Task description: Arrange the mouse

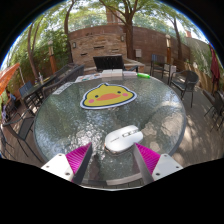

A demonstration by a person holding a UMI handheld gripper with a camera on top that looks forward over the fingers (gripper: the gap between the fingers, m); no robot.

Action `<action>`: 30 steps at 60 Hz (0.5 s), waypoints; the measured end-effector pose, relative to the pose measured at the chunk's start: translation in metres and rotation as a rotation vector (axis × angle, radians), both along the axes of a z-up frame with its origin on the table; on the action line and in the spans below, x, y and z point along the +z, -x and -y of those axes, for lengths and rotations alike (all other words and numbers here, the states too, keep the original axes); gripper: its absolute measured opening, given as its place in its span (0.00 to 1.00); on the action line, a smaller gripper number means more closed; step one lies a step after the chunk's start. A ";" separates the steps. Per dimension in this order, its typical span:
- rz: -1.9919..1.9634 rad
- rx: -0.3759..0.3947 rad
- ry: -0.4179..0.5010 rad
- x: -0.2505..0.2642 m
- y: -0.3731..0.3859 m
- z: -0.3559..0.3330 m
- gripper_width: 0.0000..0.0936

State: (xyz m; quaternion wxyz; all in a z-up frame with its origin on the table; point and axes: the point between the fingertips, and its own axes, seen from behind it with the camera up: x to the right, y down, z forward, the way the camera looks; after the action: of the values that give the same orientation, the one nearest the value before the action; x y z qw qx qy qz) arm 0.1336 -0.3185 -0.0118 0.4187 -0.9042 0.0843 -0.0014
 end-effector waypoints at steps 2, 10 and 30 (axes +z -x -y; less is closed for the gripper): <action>-0.007 0.006 -0.003 0.000 -0.002 -0.007 0.91; -0.015 0.037 -0.001 -0.001 -0.005 -0.037 0.91; 0.086 0.100 0.028 -0.007 -0.004 -0.075 0.73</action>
State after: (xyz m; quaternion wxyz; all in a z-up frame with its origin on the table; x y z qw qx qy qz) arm 0.1379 -0.2431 -0.0184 0.4090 -0.9121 0.0211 -0.0204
